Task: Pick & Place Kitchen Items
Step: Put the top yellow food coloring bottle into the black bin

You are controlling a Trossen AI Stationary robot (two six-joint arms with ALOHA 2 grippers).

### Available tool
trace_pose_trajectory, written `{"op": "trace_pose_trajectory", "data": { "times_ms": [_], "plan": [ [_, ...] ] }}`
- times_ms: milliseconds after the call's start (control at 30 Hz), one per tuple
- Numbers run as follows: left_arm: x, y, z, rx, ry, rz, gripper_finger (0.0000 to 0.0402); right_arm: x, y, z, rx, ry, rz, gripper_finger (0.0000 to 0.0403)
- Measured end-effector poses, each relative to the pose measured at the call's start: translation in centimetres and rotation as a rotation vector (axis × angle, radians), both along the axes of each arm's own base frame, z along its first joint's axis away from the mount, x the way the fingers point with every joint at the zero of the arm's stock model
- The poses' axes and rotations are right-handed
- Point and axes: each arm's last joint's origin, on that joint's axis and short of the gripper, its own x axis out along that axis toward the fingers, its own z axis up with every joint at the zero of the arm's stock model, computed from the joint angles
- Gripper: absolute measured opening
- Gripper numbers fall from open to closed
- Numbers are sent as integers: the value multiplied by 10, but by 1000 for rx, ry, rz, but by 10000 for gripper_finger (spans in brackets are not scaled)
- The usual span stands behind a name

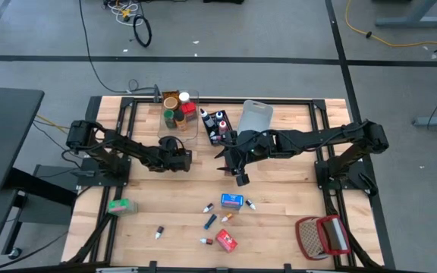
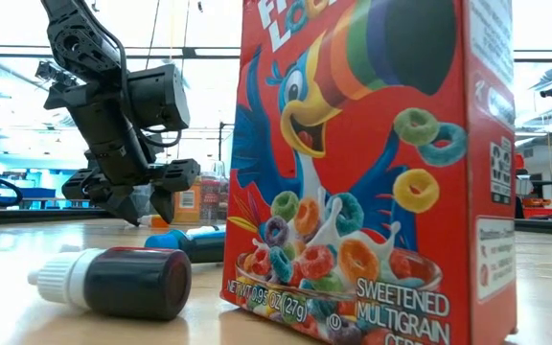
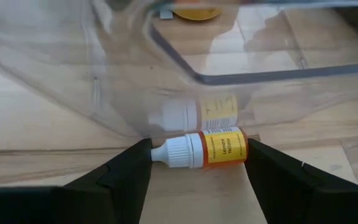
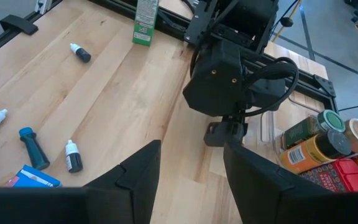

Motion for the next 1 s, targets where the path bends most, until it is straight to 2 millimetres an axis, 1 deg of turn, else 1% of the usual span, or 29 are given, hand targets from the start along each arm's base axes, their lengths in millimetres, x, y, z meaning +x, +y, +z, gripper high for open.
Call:
{"op": "trace_pose_trajectory", "data": {
  "times_ms": [200, 433, 600, 733, 900, 1000],
  "plan": [
    [1, -5, 0, 23, 20, -43, 237, 0, 0, 0, 0, 0, 0, 188],
    [4, -15, 2, 58, -7, -91, 250, 0, 0, 0, 0, 0, 0, 188],
    [20, -22, 9, 82, -118, -191, 240, 0, 0, 0, 0, 0, 0, 188],
    [34, -26, 18, 134, -210, -300, 245, 0, 0, 0, 0, 0, 0, 188],
    [49, -25, 34, 236, -308, -396, 250, 0, 0, 0, 0, 0, 0, 188],
    [57, -21, 43, 273, -313, -456, 243, 0, 0, 0, 0, 0, 0, 188]
  ]
}}
